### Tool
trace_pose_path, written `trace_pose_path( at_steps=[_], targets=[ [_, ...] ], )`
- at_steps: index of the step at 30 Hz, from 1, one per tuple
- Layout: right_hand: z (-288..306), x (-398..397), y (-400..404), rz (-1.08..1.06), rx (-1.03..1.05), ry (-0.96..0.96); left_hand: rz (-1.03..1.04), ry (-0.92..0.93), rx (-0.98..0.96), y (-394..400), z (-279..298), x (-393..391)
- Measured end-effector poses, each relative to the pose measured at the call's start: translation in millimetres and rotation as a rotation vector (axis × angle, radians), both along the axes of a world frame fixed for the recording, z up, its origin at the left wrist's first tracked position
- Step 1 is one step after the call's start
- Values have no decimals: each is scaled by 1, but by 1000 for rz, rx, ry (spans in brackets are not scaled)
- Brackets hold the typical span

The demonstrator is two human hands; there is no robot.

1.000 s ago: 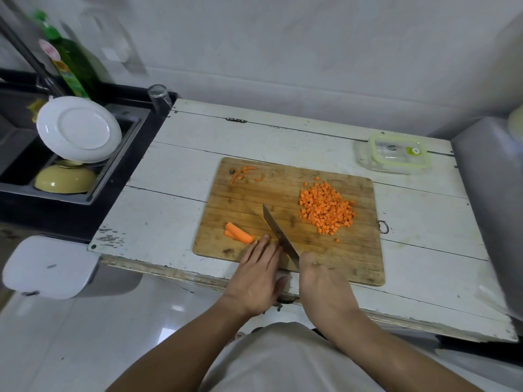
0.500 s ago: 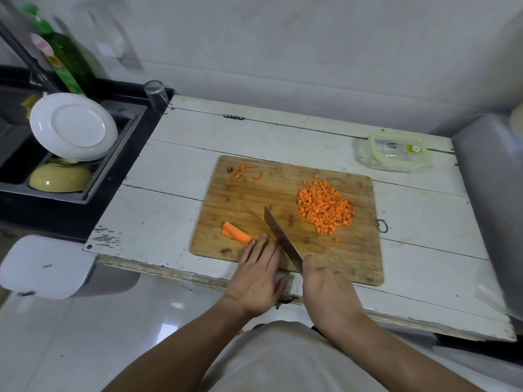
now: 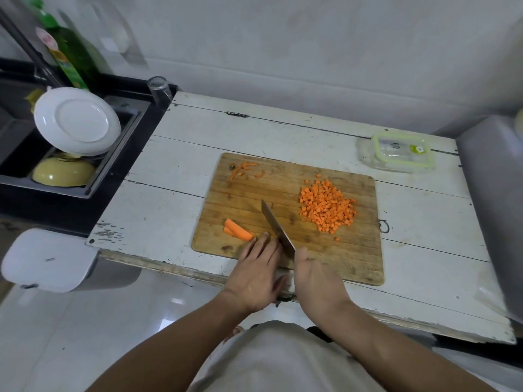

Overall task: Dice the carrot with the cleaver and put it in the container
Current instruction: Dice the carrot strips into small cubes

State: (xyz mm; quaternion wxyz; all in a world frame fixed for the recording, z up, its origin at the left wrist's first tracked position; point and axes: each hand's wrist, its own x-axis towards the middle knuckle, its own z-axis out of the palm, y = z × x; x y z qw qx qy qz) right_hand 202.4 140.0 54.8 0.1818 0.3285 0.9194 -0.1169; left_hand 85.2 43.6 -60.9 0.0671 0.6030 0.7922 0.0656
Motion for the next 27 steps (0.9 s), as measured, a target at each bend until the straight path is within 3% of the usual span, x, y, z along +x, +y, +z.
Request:
trace_pose_path(
  at_steps=[9,12,16,18,23,27],
  targets=[
    [-15,3,20,-133,-86,226,-25,-5,-106,-2,17,0],
    [-13,22,42,-281,-240,353,-7,-93,-40,1,28,-3],
    [-13,37,71,-379,-390,370,96,-198,118,13,46,-25],
    [-12,42,77,-428,-472,411,14,-151,126,24,48,-39],
    [-7,56,76,-503,-551,503,-298,-54,-144,57,41,-67],
    [-8,67,82,-554,-550,510,-463,34,-226,74,46,-73]
  ],
)
